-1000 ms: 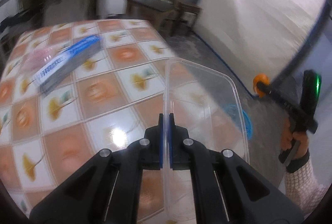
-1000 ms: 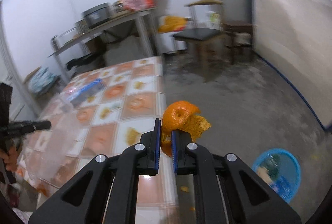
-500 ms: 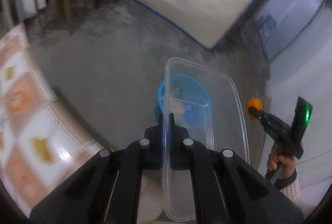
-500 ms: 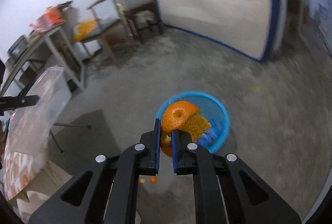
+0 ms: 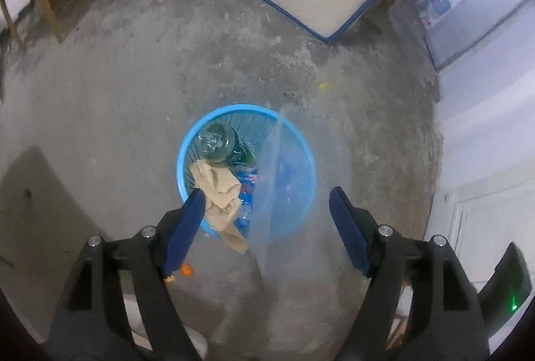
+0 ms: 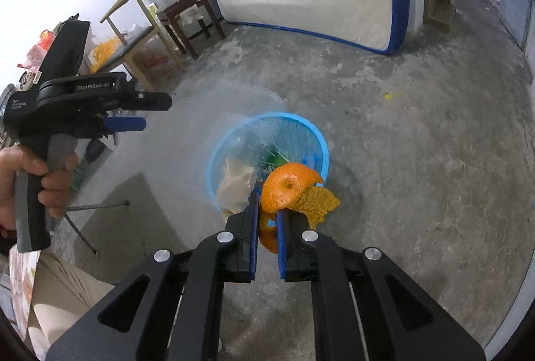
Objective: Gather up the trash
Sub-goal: 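Open both tools to drop the container and peel into the wastebasket, then move both tools back over the table toward the toothpaste box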
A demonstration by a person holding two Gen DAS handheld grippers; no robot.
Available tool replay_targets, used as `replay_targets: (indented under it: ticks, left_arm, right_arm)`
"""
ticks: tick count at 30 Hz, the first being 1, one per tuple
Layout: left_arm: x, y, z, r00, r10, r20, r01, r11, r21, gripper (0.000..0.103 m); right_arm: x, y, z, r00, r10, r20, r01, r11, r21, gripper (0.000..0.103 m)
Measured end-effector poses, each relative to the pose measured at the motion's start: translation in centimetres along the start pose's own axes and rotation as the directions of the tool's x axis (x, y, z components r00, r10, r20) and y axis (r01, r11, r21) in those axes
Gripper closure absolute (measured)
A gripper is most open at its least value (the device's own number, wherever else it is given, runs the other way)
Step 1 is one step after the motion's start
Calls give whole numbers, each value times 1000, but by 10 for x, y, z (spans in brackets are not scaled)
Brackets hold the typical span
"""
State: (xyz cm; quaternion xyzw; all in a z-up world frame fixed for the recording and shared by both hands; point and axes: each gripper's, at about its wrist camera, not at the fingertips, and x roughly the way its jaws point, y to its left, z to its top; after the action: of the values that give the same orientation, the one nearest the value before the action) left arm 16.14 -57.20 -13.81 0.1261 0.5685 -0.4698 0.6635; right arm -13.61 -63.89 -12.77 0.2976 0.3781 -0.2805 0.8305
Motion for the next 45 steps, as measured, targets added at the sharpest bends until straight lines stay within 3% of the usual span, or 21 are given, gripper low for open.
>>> replay_targets:
  ticks: [4,11,14,19,21,24,27,32,40,45]
  left_arm:
    - [-22,9,-10,999,-26,27,26,1000,12,31]
    - [-138,35,-32,984,-24,174,14,998,59,30]
    - [-204,55,-57,963,-11,269,-4,998,56,27]
    - [-276,96,-112,923,45,382,-36,999,-31,25]
    - [-294,114,-138,909,83,409,-52,995,-87,24]
    - [-313,138,-178,884,159,440,-88,980,-178,22]
    - [-321,157,-211,860,222,459,-110,960,-259,22]
    - [-322,177,-241,856,265,444,-132,943,-307,22]
    - [-334,184,-259,824,276,495,-134,944,-303,22]
    - [-351,189,-277,770,372,519,-209,915,-345,20]
  right_arm:
    - [18,0,1,1000,10,-28,-10,1000,-2,93]
    - [66,25,19,996,54,-75,-57,997,-44,93]
    - [94,38,31,992,64,-108,-71,995,-65,93]
    - [144,63,54,981,87,-175,-104,990,-92,90]
    - [171,68,63,972,75,-223,-98,991,-93,78]
    - [207,66,71,954,-13,-300,-14,996,-87,56]
    - [225,57,73,930,-74,-359,54,996,-68,56]
    - [200,50,72,944,-42,-328,52,998,21,56]
    - [104,82,70,981,50,-186,-49,999,11,51]
    - [36,136,70,991,88,-104,-97,992,-81,36]
